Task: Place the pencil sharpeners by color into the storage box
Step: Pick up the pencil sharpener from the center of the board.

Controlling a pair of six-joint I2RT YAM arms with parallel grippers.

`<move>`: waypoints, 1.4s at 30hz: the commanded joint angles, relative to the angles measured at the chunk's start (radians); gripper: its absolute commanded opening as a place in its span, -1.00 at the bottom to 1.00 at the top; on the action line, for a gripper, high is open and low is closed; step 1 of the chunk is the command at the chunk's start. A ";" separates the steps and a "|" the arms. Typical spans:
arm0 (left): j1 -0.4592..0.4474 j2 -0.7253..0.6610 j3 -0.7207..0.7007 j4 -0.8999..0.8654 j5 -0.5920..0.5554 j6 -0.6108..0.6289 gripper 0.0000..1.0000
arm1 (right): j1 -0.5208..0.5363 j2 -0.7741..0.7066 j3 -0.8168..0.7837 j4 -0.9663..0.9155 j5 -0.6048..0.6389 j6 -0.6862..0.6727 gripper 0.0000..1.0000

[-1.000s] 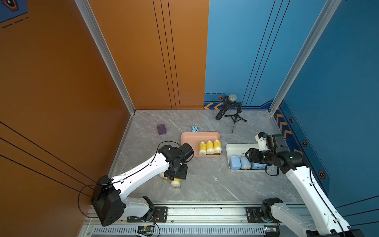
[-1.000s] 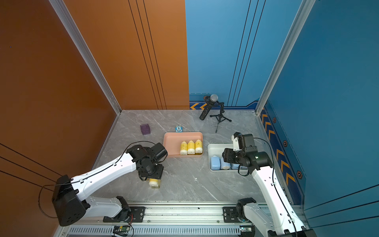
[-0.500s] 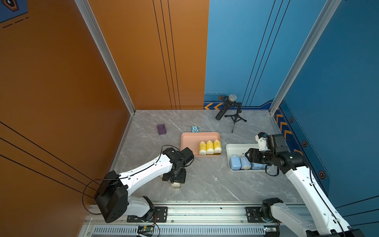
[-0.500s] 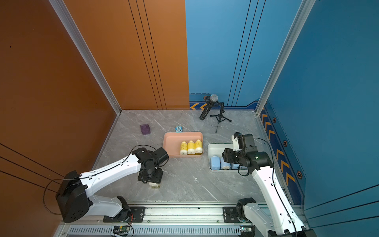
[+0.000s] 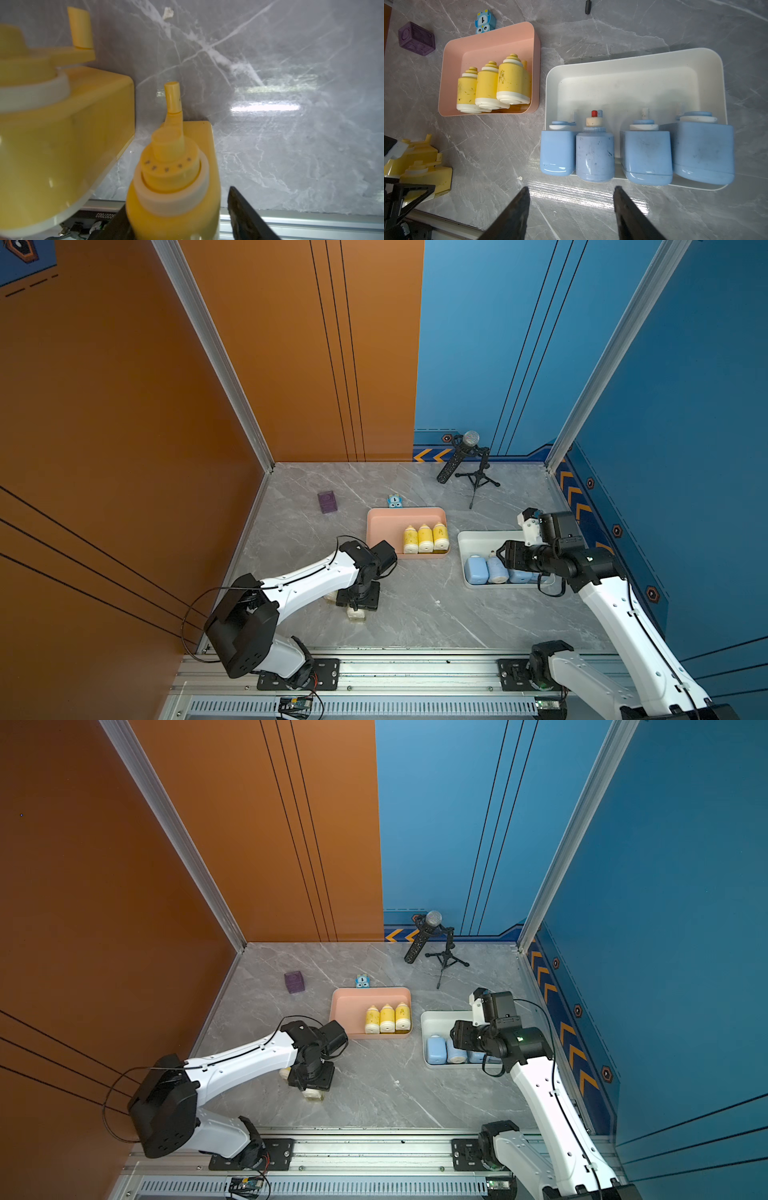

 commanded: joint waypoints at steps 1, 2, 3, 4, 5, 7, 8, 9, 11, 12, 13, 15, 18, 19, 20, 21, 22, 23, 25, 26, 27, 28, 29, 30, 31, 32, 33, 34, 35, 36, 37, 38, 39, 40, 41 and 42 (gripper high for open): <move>0.006 0.032 -0.016 0.036 0.011 0.000 0.15 | -0.007 -0.016 -0.011 -0.024 -0.007 -0.007 0.30; 0.006 0.036 -0.013 0.039 0.013 0.000 0.08 | -0.007 -0.017 -0.011 -0.024 -0.005 -0.007 0.30; 0.005 0.038 -0.011 0.039 0.013 0.000 0.02 | -0.007 -0.017 -0.010 -0.024 -0.005 -0.007 0.30; 0.006 0.039 -0.011 0.040 0.014 -0.001 -0.04 | -0.006 -0.016 -0.011 -0.024 -0.005 -0.007 0.30; 0.006 0.037 -0.010 0.037 0.014 0.000 -0.10 | -0.006 -0.016 -0.010 -0.025 -0.005 -0.006 0.30; 0.006 0.033 -0.010 0.037 0.014 0.000 -0.16 | -0.007 -0.015 -0.009 -0.024 -0.005 -0.007 0.30; 0.007 0.031 -0.009 0.037 0.015 -0.001 -0.18 | -0.008 -0.016 -0.012 -0.024 -0.006 -0.007 0.30; 0.006 0.031 -0.007 0.037 0.018 -0.003 -0.19 | -0.007 -0.017 -0.013 -0.024 -0.006 -0.008 0.30; 0.007 0.033 0.003 0.037 0.022 -0.004 -0.20 | -0.007 -0.016 -0.015 -0.023 -0.008 -0.007 0.30; 0.007 0.037 0.010 0.036 0.027 -0.006 -0.21 | -0.006 -0.015 -0.017 -0.024 -0.008 -0.008 0.30; 0.007 0.040 0.019 0.035 0.035 -0.005 -0.21 | -0.006 -0.015 -0.020 -0.022 -0.008 -0.008 0.30; 0.007 0.045 0.039 0.035 0.039 -0.007 -0.21 | -0.006 -0.016 -0.017 -0.023 -0.008 -0.010 0.30; 0.007 0.058 0.076 0.035 0.039 -0.014 -0.21 | -0.006 -0.023 -0.022 -0.024 -0.008 -0.006 0.30; 0.007 0.064 0.077 0.037 0.039 -0.014 -0.21 | -0.007 -0.026 -0.022 -0.024 -0.007 -0.003 0.30; 0.007 0.067 0.119 0.035 0.039 -0.014 -0.21 | -0.006 -0.027 -0.022 -0.027 -0.008 -0.001 0.30; 0.007 0.072 0.137 0.037 0.039 -0.011 -0.21 | -0.007 -0.031 -0.023 -0.029 -0.010 -0.002 0.30; 0.009 0.077 0.155 0.036 0.043 -0.009 -0.21 | -0.007 -0.033 -0.023 -0.029 -0.009 -0.002 0.30; 0.011 0.081 0.172 0.036 0.048 -0.005 -0.21 | -0.007 -0.035 -0.025 -0.029 -0.010 -0.002 0.30; 0.019 0.090 0.210 0.034 0.066 0.006 -0.21 | -0.008 -0.033 -0.026 -0.030 -0.011 -0.004 0.30; 0.023 0.094 0.230 0.034 0.069 0.013 -0.21 | -0.008 -0.033 -0.025 -0.029 -0.012 -0.004 0.30; 0.032 0.098 0.248 0.033 0.076 0.022 -0.21 | -0.009 -0.033 -0.024 -0.028 -0.013 -0.004 0.30; 0.043 0.103 0.269 0.031 0.084 0.029 -0.21 | -0.008 -0.033 -0.025 -0.029 -0.014 -0.004 0.30; 0.057 0.111 0.288 0.031 0.096 0.035 -0.21 | -0.008 -0.033 -0.025 -0.027 -0.016 -0.005 0.30; 0.070 0.117 0.305 0.031 0.105 0.038 -0.21 | -0.008 -0.033 -0.025 -0.028 -0.016 -0.005 0.30; 0.083 0.124 0.326 0.030 0.113 0.045 -0.21 | -0.008 -0.033 -0.023 -0.027 -0.016 -0.005 0.30; 0.097 0.130 0.347 0.030 0.120 0.050 -0.21 | -0.008 -0.033 -0.023 -0.027 -0.014 -0.006 0.30; 0.109 0.138 0.366 0.029 0.127 0.055 -0.21 | -0.007 -0.033 -0.023 -0.027 -0.014 -0.006 0.30; 0.123 0.145 0.387 0.029 0.129 0.058 -0.21 | -0.008 -0.032 -0.021 -0.028 -0.014 -0.007 0.30; 0.136 0.155 0.409 0.030 0.135 0.063 -0.21 | -0.008 -0.030 -0.021 -0.028 -0.017 -0.008 0.30; 0.148 0.167 0.428 0.028 0.142 0.066 -0.21 | -0.008 -0.029 -0.020 -0.028 -0.017 -0.008 0.30; 0.159 0.181 0.450 0.029 0.153 0.071 -0.21 | -0.008 -0.027 -0.019 -0.027 -0.016 -0.008 0.30; 0.168 0.196 0.468 0.028 0.162 0.074 -0.21 | -0.008 -0.027 -0.018 -0.028 -0.016 -0.008 0.30; 0.177 0.216 0.493 0.029 0.171 0.081 -0.21 | -0.008 -0.026 -0.020 -0.027 -0.016 -0.008 0.30; 0.184 0.233 0.513 0.029 0.176 0.087 -0.21 | -0.008 -0.026 -0.018 -0.027 -0.016 -0.008 0.30; 0.189 0.249 0.529 0.028 0.181 0.092 -0.21 | -0.009 -0.027 -0.023 -0.028 -0.017 -0.007 0.30; 0.195 0.267 0.551 0.027 0.188 0.097 -0.21 | -0.008 -0.030 -0.022 -0.028 -0.014 -0.006 0.30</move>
